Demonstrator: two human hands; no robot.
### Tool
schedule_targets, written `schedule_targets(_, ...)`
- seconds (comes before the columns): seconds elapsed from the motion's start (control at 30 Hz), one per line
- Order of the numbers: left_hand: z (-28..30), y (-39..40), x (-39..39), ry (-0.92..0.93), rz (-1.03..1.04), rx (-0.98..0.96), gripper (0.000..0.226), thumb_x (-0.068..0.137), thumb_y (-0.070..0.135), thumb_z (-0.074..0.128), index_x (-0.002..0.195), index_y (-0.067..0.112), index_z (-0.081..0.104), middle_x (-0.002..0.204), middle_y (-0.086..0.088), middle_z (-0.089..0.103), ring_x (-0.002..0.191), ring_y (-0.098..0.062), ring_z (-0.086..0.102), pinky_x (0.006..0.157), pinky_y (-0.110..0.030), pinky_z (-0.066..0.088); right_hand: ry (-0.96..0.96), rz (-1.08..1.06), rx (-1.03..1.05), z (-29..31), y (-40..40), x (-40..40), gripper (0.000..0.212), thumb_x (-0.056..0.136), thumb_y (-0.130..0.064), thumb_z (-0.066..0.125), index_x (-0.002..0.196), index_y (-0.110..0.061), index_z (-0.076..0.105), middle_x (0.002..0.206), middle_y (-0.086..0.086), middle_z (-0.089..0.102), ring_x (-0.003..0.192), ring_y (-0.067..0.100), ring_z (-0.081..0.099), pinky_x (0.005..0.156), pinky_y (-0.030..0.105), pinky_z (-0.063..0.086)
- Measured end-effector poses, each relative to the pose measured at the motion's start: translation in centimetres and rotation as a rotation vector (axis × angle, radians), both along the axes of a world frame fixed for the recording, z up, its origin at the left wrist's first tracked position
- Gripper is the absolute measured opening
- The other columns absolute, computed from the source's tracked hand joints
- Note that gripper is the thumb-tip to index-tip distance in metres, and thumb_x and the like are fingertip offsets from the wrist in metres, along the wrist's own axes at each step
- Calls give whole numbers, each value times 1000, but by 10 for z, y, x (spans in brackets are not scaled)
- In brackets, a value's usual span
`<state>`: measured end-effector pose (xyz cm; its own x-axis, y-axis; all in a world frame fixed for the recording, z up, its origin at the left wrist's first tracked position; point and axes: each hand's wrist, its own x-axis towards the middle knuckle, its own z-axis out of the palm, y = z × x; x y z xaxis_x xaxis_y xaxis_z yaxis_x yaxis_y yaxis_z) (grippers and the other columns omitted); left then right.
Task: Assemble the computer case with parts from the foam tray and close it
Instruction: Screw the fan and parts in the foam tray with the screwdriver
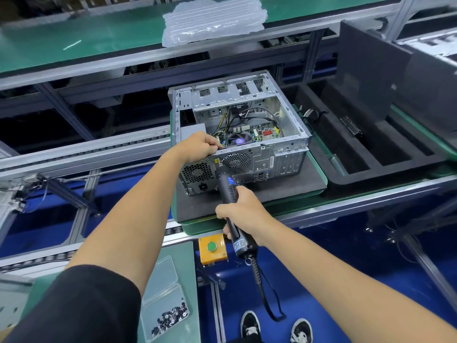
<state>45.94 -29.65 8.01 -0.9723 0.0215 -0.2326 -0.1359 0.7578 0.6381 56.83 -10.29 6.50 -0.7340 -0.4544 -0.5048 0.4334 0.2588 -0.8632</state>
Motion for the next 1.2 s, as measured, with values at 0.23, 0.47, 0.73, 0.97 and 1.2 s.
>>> schedule_targets(0.23,-1,0,1,-9,7,28,23,95,12,49,89,-1,67,80,-11,54,75,-16,41,68,-28,36,150,44,147,-4,-1,-3,42,68,-19,70,102,-13,45,101,16,57,81,34,62,79,54,57)
schedule_targets(0.47,9,-4,-9,-68,-92,16,19,91,28,61,87,12,71,77,14,66,76,-2,56,78,-20,39,81,157,73,7,17,-12,40,74,-16,74,99,-13,42,92,17,56,65,26,58,59,37,51)
schedule_targets(0.73,33,11,-29,94,90,354,43,98,40,46,88,7,71,77,-6,73,65,-13,62,64,-23,52,99,17,-122,39,45,-67,25,85,-7,70,95,-8,47,72,12,53,46,24,53,45,30,48)
schedule_targets(0.97,44,83,-74,118,72,543,21,94,19,57,78,7,64,57,4,63,50,-7,57,49,-16,46,133,-32,-166,44,86,-103,32,86,-7,67,106,-10,42,78,14,53,47,24,53,45,31,46)
schedule_targets(1.2,40,179,-143,89,169,691,21,94,13,56,74,8,63,51,5,57,42,-4,51,44,-14,47,143,-99,-199,33,170,-167,30,86,-6,64,107,-13,44,70,11,56,48,25,53,46,31,47)
